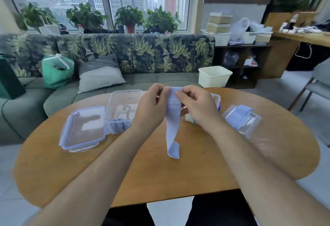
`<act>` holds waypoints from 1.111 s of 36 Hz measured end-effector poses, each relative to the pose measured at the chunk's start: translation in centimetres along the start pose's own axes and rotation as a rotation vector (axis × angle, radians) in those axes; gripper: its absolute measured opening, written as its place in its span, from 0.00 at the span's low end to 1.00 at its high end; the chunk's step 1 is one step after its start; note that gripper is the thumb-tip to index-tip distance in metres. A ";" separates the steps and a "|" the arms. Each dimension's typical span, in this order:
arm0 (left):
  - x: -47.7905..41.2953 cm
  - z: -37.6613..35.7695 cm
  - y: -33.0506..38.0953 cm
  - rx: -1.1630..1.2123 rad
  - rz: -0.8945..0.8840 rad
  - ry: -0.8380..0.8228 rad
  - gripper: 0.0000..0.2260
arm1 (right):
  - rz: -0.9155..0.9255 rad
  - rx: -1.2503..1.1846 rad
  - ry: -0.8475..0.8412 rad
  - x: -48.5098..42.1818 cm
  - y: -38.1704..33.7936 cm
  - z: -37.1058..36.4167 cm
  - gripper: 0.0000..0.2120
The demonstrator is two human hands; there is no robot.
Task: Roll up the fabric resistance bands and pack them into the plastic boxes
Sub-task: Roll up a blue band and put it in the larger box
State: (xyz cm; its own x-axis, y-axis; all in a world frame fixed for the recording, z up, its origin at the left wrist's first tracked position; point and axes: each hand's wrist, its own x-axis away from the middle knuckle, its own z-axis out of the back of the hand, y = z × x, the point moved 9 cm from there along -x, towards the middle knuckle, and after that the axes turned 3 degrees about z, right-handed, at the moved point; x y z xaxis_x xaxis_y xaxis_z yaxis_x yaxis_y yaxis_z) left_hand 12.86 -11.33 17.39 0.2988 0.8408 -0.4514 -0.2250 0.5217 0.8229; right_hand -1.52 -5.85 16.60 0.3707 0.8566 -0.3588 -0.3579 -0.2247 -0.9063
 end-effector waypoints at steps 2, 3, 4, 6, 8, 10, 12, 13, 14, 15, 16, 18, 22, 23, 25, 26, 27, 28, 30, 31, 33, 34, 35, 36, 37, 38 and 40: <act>0.4 1.0 0.8 0.000 -0.022 0.016 0.10 | -0.009 -0.056 -0.031 0.5 -0.8 -0.4 0.11; 0.6 1.5 1.3 0.013 -0.032 0.023 0.10 | -0.012 -0.085 -0.043 0.7 -1.3 -0.5 0.11; 0.8 2.0 1.8 0.028 -0.037 0.029 0.10 | -0.015 -0.117 -0.053 0.9 -1.8 -0.6 0.11; 0.9 2.7 2.6 0.054 -0.034 0.042 0.09 | -0.040 -0.188 -0.076 1.2 -2.9 -0.8 0.10; 0.8 3.1 2.9 0.077 -0.016 0.052 0.09 | -0.096 -0.257 -0.105 1.4 -3.3 -1.1 0.10; 0.7 3.0 2.5 0.093 0.025 0.045 0.10 | -0.151 -0.278 -0.121 1.4 -3.4 -1.4 0.09; 0.6 2.6 1.5 0.086 0.074 0.021 0.12 | -0.199 -0.263 -0.132 1.3 -2.6 -1.7 0.06; 0.7 2.3 0.7 0.074 0.098 0.006 0.13 | -0.225 -0.254 -0.138 1.3 -1.9 -1.9 0.06; 0.7 1.8 -0.2 0.061 0.128 -0.010 0.14 | -0.255 -0.249 -0.143 1.3 -1.0 -2.2 0.07; 0.8 1.3 -1.4 0.052 0.165 -0.025 0.14 | -0.280 -0.235 -0.148 1.3 0.0 -2.5 0.07; 1.0 0.7 -2.7 0.043 0.202 -0.042 0.13 | -0.306 -0.217 -0.154 1.4 1.3 -2.9 0.07; 1.3 -0.7 -5.6 0.015 0.268 -0.076 0.11 | -0.357 -0.174 -0.164 1.3 4.4 -3.8 0.06; 1.9 -3.5 -11.2 -0.047 0.366 -0.123 0.14 | -0.442 -0.085 -0.152 1.1 11.0 -5.4 0.05; 2.1 -4.2 -12.5 -0.063 0.384 -0.140 0.15 | -0.455 -0.050 -0.151 0.9 12.3 -5.7 0.06; 2.3 -5.5 -14.9 -0.087 0.426 -0.166 0.13 | -0.477 0.026 -0.150 0.6 14.7 -6.1 0.07; 2.4 -6.0 -15.8 -0.094 0.445 -0.170 0.12 | -0.478 0.068 -0.147 0.3 15.7 -6.1 0.08; 2.3 -6.4 -16.7 -0.100 0.458 -0.169 0.10 | -0.466 0.117 -0.140 0.0 16.3 -6.2 0.10; 2.3 -6.7 -17.3 -0.109 0.473 -0.169 0.09 | -0.448 0.173 -0.132 -0.3 16.9 -6.1 0.12; 2.0 -7.4 -18.3 -0.141 0.486 -0.170 0.08 | -0.420 0.248 -0.117 -0.9 17.9 -6.1 0.12; 1.8 -7.6 -18.7 -0.170 0.477 -0.168 0.09 | -0.410 0.268 -0.112 -1.1 18.3 -6.1 0.11; 1.3 -7.8 -19.1 -0.264 0.439 -0.165 0.11 | -0.378 0.308 -0.102 -1.5 18.8 -6.0 0.08; 1.3 -7.7 -19.2 -0.313 0.427 -0.167 0.09 | -0.367 0.324 -0.097 -1.5 19.0 -5.9 0.07; 1.3 -7.7 -19.4 -0.354 0.413 -0.169 0.08 | -0.364 0.338 -0.086 -1.5 19.2 -5.7 0.10; 1.5 -7.6 -19.5 -0.385 0.408 -0.170 0.09 | -0.371 0.353 -0.073 -1.3 19.5 -5.4 0.15; 1.8 -7.5 -19.5 -0.401 0.401 -0.171 0.11 | -0.379 0.374 -0.059 -1.0 19.7 -5.1 0.19; 2.3 -7.4 -19.4 -0.404 0.400 -0.178 0.12 | -0.382 0.396 -0.051 -0.8 20.0 -4.8 0.20; 3.1 -7.4 -19.5 -0.388 0.399 -0.199 0.12 | -0.379 0.418 -0.062 -0.1 20.4 -4.7 0.19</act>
State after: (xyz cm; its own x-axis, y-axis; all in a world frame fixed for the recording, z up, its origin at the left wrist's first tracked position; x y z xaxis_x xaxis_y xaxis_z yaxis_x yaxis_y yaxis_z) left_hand 11.34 -17.83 -2.60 0.2811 0.9592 -0.0289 -0.6675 0.2170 0.7123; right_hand -4.85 -12.73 -2.86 0.4928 0.8701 -0.0002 -0.5233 0.2962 -0.7990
